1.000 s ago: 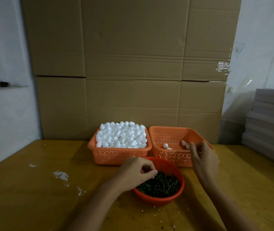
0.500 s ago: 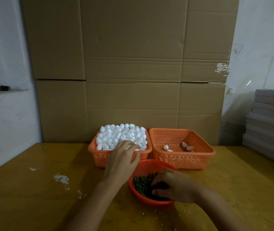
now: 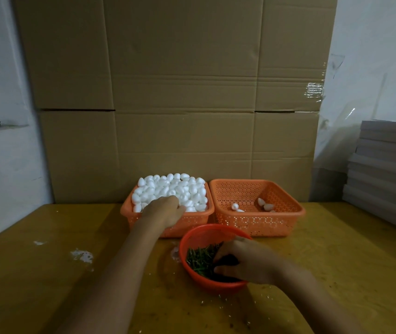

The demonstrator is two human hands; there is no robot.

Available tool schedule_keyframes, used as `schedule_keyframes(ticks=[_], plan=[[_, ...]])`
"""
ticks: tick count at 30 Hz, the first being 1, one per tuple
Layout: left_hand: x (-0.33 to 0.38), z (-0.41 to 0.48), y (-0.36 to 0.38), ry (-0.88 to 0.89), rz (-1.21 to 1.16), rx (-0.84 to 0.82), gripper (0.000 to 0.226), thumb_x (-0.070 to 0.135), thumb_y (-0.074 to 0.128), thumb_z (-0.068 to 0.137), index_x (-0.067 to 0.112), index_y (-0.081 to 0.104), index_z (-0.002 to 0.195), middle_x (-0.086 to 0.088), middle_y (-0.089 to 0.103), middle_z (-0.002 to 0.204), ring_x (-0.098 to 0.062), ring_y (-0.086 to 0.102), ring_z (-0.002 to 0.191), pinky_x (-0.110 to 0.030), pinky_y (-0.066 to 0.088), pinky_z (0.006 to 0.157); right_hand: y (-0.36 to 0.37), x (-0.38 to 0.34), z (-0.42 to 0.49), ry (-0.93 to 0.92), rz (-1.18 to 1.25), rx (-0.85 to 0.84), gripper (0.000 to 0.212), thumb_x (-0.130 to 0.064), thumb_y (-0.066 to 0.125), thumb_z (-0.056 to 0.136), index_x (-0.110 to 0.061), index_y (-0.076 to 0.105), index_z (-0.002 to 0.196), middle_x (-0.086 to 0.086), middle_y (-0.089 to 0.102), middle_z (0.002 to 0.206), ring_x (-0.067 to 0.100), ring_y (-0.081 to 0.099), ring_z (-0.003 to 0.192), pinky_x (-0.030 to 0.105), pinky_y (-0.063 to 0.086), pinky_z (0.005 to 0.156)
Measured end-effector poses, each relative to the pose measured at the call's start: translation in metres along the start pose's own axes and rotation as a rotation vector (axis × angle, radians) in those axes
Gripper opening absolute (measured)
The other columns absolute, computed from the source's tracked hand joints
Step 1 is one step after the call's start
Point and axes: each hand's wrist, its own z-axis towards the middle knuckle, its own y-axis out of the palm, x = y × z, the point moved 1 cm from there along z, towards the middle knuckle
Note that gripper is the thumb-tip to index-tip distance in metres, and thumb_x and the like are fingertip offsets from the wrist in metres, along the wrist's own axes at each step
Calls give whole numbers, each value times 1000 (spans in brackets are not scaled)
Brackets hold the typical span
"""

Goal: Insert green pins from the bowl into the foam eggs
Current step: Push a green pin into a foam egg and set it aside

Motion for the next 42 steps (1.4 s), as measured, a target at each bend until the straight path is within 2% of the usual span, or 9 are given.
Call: schedule_keyframes(ticks=[2, 5, 8, 12, 17, 20, 25, 35, 42], plan=[[-1, 2, -2, -19, -3, 16, 41, 35, 43, 111, 6, 66, 129, -11, 47, 159, -30, 44, 145, -42, 34, 118, 0, 0, 0, 0, -6, 1, 32, -46, 60, 102, -29, 71, 127, -9, 67, 130, 9, 56, 121, 33, 46, 101], [-7, 3, -2, -64, -142, 111, 32, 28, 57, 105, 10, 64, 80, -6, 72, 106, -28, 60, 124, -33, 43, 92, -1, 0, 0, -4, 1, -2, 32, -45, 60, 102, -29, 71, 127, -10, 67, 129, 9, 57, 120, 31, 47, 99], [-11, 4, -3, -119, -242, 196, 40, 13, 63, 96, 10, 52, 57, 0, 54, 60, -26, 65, 85, -29, 36, 67, 1, 0, 0, 4, -1, -2, 32, -46, 60, 101, -30, 71, 127, -10, 67, 130, 9, 57, 121, 33, 47, 101], [-18, 7, -5, -130, -358, 166, 16, 15, 74, 92, 1, 80, 91, -12, 77, 91, -22, 68, 89, -26, 42, 67, 1, 0, 0, 7, -5, 10, 31, -45, 60, 101, -30, 72, 125, -11, 68, 128, 8, 57, 120, 31, 47, 100], [-23, 1, 1, -97, -630, 329, 29, 20, 75, 96, 12, 72, 124, -8, 75, 106, -19, 68, 103, -27, 45, 83, 2, 0, 1, 13, -7, 11, 32, -47, 60, 101, -31, 71, 126, -11, 67, 129, 9, 57, 121, 32, 47, 100], [-15, -7, -1, 15, -779, 499, 27, 11, 75, 96, 11, 74, 122, -6, 72, 97, -17, 67, 88, -21, 46, 75, 2, 0, 0, 21, 2, 13, 32, -47, 61, 100, -31, 70, 126, -11, 66, 129, 9, 57, 120, 32, 47, 99], [5, -27, 1, 122, -1072, 417, 8, 12, 77, 94, 18, 82, 98, 6, 78, 87, -6, 72, 69, -10, 50, 65, 3, -1, -1, -1, -13, 56, 27, -45, 65, 98, -32, 71, 121, -13, 66, 127, 7, 57, 118, 29, 47, 97], [14, -54, 24, 105, -1665, 129, 26, 8, 83, 85, 11, 80, 111, -12, 79, 112, -33, 79, 99, -29, 63, 81, 4, -2, -5, -45, 4, 235, 13, -35, 75, 91, -35, 74, 105, -21, 65, 114, -1, 57, 108, 24, 51, 94], [18, -61, 29, 163, -1600, 65, 38, 1, 87, 80, 10, 75, 114, -10, 80, 114, -26, 76, 111, -38, 59, 94, 2, -3, -8, 34, 102, 463, 8, -31, 73, 95, -33, 75, 103, -20, 72, 102, -2, 64, 94, 25, 55, 84]])
